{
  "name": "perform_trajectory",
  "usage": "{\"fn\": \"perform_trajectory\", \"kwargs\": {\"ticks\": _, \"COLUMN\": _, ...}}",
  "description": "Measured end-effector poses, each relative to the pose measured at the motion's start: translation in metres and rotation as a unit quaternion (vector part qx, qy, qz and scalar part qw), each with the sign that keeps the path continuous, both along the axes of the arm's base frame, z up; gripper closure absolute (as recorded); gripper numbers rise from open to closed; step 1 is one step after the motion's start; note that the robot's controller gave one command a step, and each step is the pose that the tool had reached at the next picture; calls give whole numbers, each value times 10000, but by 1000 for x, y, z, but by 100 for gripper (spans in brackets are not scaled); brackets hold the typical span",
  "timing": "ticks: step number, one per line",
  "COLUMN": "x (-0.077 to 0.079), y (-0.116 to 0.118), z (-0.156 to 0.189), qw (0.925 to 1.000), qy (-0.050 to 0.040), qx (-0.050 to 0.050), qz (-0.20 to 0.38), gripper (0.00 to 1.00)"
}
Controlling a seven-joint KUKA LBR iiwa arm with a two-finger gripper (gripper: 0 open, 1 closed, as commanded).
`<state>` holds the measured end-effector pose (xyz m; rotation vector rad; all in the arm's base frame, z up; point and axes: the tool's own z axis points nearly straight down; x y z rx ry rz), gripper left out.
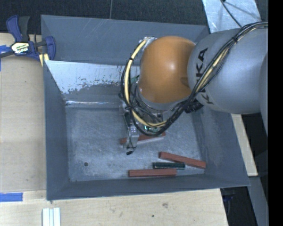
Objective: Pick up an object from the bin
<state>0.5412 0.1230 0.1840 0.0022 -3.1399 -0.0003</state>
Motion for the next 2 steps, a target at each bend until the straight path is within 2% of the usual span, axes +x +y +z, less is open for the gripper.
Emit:
{"fn": "perform_trajectory", "kwargs": {"ticks": 1, "x": -20, "y": -43, "z": -111, "qw": 9988, "qy": 2, "qx": -6, "qz": -486, "gripper": 0}}
{"fn": "perform_trajectory", "kwargs": {"ticks": 2, "x": -16, "y": -41, "z": -105, "qw": 9988, "qy": -50, "qx": 14, "qz": -489, "gripper": 100}}
